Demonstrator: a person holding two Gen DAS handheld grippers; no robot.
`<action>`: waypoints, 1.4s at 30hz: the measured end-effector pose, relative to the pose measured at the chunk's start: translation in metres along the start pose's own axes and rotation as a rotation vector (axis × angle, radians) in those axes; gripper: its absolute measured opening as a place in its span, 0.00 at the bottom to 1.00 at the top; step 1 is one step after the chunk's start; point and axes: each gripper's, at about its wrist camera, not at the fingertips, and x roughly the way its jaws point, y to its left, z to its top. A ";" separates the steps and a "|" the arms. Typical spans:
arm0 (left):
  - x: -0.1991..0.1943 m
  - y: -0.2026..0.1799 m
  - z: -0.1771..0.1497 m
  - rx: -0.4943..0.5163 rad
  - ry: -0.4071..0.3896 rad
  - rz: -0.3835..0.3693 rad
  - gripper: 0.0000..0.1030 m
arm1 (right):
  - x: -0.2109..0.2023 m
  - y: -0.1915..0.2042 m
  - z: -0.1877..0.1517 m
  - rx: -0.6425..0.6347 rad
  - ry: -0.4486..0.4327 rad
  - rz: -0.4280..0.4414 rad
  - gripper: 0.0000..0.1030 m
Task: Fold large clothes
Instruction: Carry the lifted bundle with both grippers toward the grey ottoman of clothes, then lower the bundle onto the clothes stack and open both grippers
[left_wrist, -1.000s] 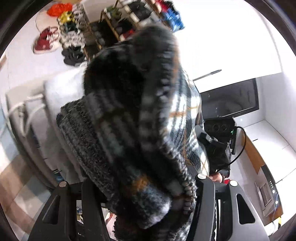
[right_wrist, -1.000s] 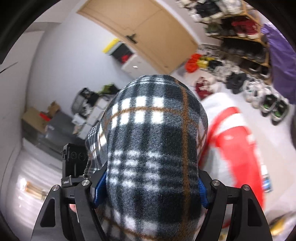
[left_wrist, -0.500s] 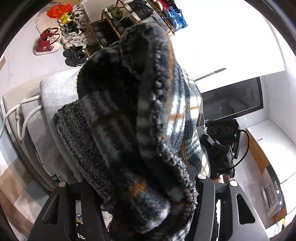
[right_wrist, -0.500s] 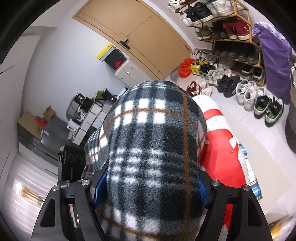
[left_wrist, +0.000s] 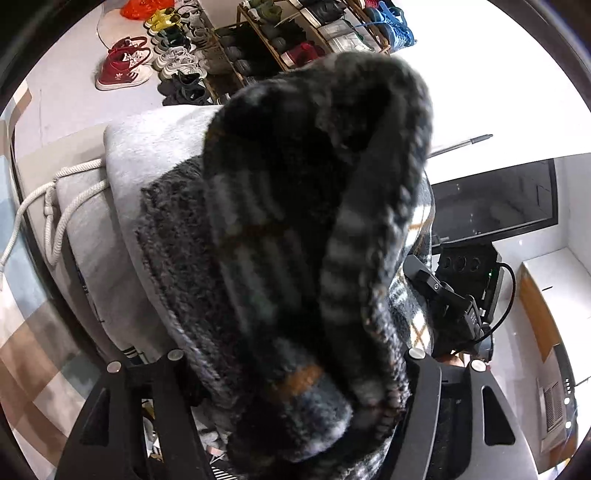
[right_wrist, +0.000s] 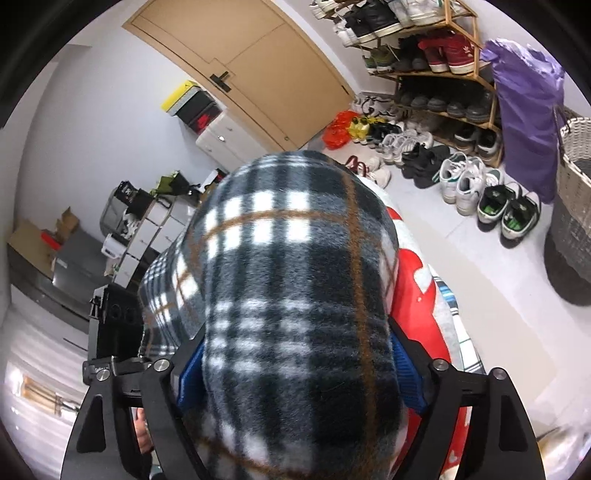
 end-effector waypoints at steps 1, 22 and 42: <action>-0.001 -0.002 0.000 0.002 -0.002 0.007 0.62 | 0.000 -0.003 -0.001 0.010 0.004 0.006 0.85; -0.066 -0.054 -0.025 0.189 -0.185 0.131 0.62 | -0.017 0.057 -0.006 -0.217 -0.054 -0.308 0.95; -0.036 -0.048 -0.004 0.184 -0.099 0.102 0.62 | -0.008 0.124 -0.011 -0.457 0.105 -0.486 0.32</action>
